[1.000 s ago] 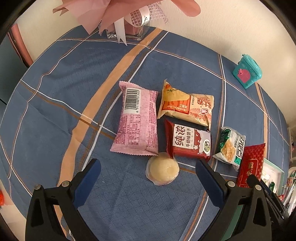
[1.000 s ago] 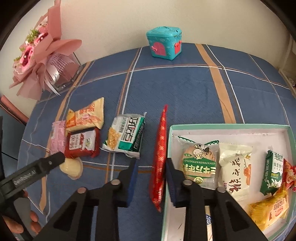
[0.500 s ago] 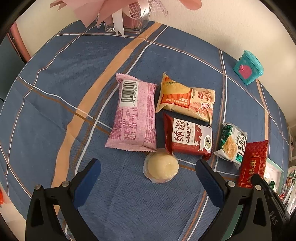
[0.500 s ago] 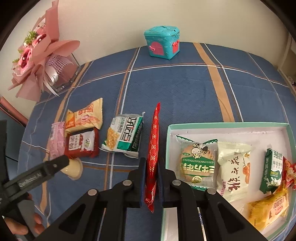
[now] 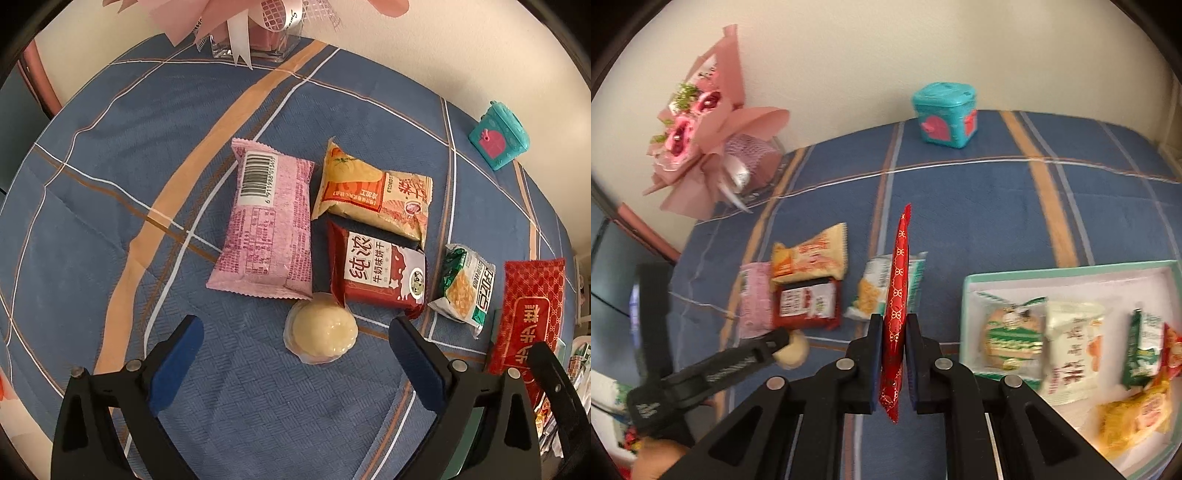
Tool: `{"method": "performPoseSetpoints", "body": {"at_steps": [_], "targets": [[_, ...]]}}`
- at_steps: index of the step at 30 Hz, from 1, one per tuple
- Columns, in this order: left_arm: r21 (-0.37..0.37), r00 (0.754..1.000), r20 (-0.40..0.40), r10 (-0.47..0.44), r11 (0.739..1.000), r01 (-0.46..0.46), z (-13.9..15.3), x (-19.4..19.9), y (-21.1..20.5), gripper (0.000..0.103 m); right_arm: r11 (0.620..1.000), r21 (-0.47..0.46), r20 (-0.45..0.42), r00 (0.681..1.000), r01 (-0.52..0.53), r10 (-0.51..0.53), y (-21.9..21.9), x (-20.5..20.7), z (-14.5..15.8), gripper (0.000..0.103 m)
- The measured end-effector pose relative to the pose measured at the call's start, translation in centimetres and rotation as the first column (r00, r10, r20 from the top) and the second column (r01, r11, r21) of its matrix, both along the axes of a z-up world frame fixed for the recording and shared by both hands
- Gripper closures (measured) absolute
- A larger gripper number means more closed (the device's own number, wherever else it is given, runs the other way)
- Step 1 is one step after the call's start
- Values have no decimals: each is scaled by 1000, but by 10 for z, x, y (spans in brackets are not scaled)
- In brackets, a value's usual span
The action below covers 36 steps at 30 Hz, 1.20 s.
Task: Organize snacks
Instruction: 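Grasp the red patterned packet with right tool while left tool moves to the round bun, then close left tool on the round pale bun while right tool lifts the red packet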
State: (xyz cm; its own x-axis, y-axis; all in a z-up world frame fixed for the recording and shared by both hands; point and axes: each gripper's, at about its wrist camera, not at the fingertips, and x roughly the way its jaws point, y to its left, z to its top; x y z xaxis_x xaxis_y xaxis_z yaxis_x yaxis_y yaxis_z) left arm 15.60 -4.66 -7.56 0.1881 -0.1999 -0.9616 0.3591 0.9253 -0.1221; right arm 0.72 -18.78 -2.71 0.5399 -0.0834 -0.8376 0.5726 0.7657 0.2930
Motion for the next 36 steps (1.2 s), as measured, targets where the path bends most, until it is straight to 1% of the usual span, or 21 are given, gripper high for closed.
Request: {"method": "performPoseSetpoints", "body": {"at_steps": [1,5,12,15,21,23,24,25,26,27,28,29,30,31,32,33,34,35,36], "targets": [[0,1000,-3,-1,1000,1,-1,0,0,6,1000,6,2,1000,-6,6,2,1,-1,91],[8,1000,-7,-4,1000,4,-3,-2,-1,6,999,28,-4,999,-45,45,9,10,-15,91],[21,1000,-7,-9,1000,9,-6,-3,-1,6,998,48,-34,998,-48,49,7,12,-31,91],[31,1000,-16,-19,999,19,-12,-4,-6,18,999,31,-52,998,-38,39,4,11,-33,87],[51,999,-20,-45,998,46,-21,-7,-13,18,1000,-3,-87,996,-29,28,1,11,-38,86],[61,998,-21,-63,996,64,-24,-9,-19,22,999,-20,-99,995,-37,35,2,13,-40,83],[66,997,-24,-70,995,72,-26,-12,-23,26,999,-29,-106,994,-43,39,2,14,-41,82],[74,997,-23,-76,994,77,-29,-14,-27,26,998,-37,-112,993,-47,43,3,15,-42,81],[89,996,-13,-83,993,84,-30,-16,-30,27,997,-46,-120,992,-55,49,4,16,-43,80],[105,996,0,-92,990,91,-30,-17,-33,31,997,-52,-125,990,-64,57,5,18,-45,79],[113,996,9,-93,989,92,-30,-18,-34,37,996,-55,-128,990,-72,64,7,19,-45,77],[114,995,17,-94,989,91,-29,-19,-36,40,995,-59,-131,989,-82,74,8,20,-46,76],[108,995,20,-94,990,91,-28,-19,-37,46,993,-70,-137,987,-94,84,11,22,-46,74],[107,995,27,-95,990,91,-27,-19,-37,54,991,-82,-144,985,-105,92,13,23,-47,70],[110,995,34,-94,990,90,-27,-19,-38,55,989,-90,-148,984,-115,101,16,23,-47,62],[101,996,32,-89,991,85,-26,-18,-36,55,987,-100,-153,982,-129,113,18,25,-46,58],[93,996,30,-83,992,80,-26,-17,-35,56,984,-108,-155,980,-143,126,21,26,-46,49],[87,996,29,-81,993,78,-26,-15,-34,56,980,-119,-157,978,-159,139,25,26,-45,47],[83,997,30,-75,994,72,-25,-14,-32,60,976,-133,-159,976,-172,151,28,27,-44,46]]}}
